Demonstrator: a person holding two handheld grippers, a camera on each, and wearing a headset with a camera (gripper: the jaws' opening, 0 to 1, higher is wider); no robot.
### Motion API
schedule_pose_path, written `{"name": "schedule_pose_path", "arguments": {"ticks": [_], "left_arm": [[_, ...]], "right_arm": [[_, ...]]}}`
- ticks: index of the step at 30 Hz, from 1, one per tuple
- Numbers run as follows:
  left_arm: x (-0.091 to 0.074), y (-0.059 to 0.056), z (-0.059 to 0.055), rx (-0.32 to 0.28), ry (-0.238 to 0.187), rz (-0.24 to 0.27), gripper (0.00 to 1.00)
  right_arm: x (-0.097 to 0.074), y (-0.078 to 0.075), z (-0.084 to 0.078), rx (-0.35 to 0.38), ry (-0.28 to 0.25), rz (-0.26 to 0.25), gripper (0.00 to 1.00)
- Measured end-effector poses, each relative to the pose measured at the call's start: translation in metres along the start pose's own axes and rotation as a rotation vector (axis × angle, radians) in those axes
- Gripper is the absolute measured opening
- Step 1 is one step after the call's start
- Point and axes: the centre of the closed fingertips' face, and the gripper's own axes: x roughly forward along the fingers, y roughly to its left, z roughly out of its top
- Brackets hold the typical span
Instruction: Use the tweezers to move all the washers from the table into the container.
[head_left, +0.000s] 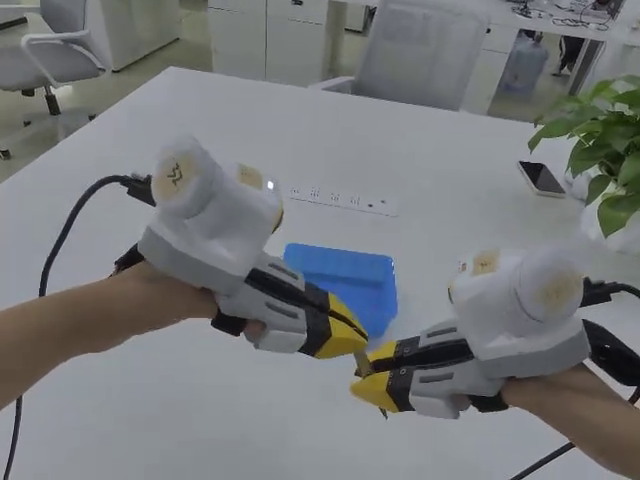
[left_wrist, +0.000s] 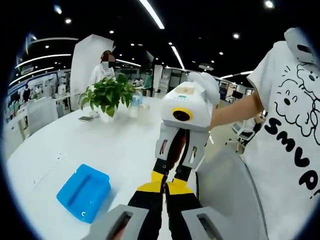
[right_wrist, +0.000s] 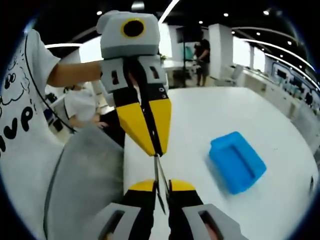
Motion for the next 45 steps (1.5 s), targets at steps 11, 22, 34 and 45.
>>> {"name": "schedule_pose_path", "arguments": {"ticks": [11,22,34,45], "left_arm": [[0.024,0.018,-0.055,0.173,0.164,0.099,0.00],[0.038,0.030,-0.111,0.228,0.273,0.086,0.00],[0.044,0.036,-0.149,0.222,0.324,0.080,0.00],[0.045,0.054,-0.169,0.125,0.337,0.164,0.04]], "right_arm": [[0.044,-0.025,-0.034,-0.040,0.130,-0.047,0.07],[0.083,-0.027,-0.064,-0.188,0.268,-0.081,0.05],[0.100,-0.026,-0.076,-0.269,0.303,-0.041,0.04],[0.104,-0.026,-0.070,-0.304,0.294,-0.002,0.05]]}}
